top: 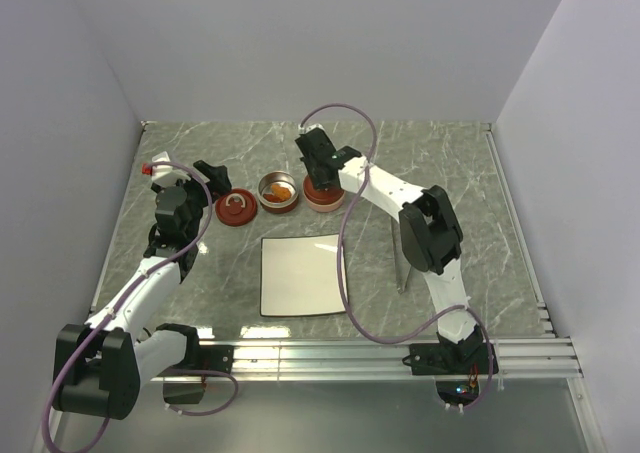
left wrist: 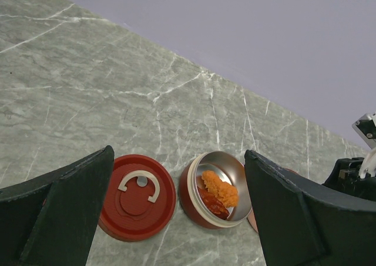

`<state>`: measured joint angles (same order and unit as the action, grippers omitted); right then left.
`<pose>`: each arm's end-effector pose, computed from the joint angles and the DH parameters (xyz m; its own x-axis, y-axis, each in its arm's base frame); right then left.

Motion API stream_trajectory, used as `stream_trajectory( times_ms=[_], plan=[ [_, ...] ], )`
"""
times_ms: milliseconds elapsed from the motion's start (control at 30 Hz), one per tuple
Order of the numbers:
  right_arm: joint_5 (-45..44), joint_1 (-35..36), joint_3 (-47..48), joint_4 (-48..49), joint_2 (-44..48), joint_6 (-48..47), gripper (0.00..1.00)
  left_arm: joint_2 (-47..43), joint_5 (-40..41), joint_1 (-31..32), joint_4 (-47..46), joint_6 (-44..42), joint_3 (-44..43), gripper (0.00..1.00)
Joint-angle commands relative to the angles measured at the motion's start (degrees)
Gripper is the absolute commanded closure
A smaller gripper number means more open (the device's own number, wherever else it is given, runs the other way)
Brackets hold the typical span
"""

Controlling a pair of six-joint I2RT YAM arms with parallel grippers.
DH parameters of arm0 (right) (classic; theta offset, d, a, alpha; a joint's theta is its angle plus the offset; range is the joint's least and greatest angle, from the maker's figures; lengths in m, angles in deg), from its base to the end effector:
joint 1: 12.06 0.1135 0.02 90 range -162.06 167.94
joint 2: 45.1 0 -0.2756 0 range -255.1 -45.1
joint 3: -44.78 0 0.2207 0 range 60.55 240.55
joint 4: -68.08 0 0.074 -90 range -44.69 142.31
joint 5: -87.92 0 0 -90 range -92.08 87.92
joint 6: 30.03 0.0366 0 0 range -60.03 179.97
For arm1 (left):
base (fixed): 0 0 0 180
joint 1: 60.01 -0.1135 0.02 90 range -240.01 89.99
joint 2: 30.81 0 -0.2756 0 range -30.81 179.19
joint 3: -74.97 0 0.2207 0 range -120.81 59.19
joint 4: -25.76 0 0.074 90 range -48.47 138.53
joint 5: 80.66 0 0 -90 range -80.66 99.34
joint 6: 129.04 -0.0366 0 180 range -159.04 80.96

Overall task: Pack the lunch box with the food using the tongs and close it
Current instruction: Put the lid back on the lunch box

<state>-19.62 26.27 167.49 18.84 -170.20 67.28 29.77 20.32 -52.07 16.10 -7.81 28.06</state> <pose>0.3728 0.2807 0.2444 -0.6666 -0.3724 -0.6458 -0.3627 0.9188 -0.1554 0.2077 -0.0219 0.2937 -0.0320 -0.5095 -0.8599 -0.0809 0.8588 -0.5058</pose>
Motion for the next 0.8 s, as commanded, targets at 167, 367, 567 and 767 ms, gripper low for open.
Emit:
stream_trajectory(
  times_ms=[167,367,567,767],
  plan=[
    [1.54,-2.37,-8.49,1.12,2.31,4.82,1.0,-1.16,0.35,-0.3,-1.9,0.24,-0.59,0.0],
    [2.25,-2.91,-10.69,1.66,1.7,5.78,1.0,-1.43,0.44,-0.3,-1.82,0.24,-0.51,0.01],
    [3.65,-4.05,-14.03,3.76,1.61,7.54,1.0,-1.95,0.53,-0.3,-1.81,0.24,-0.33,0.01],
    [5.67,-5.02,-18.78,6.4,3.28,8.68,1.0,-1.69,0.35,-0.3,-1.82,0.24,-0.42,0.01]
  ],
)
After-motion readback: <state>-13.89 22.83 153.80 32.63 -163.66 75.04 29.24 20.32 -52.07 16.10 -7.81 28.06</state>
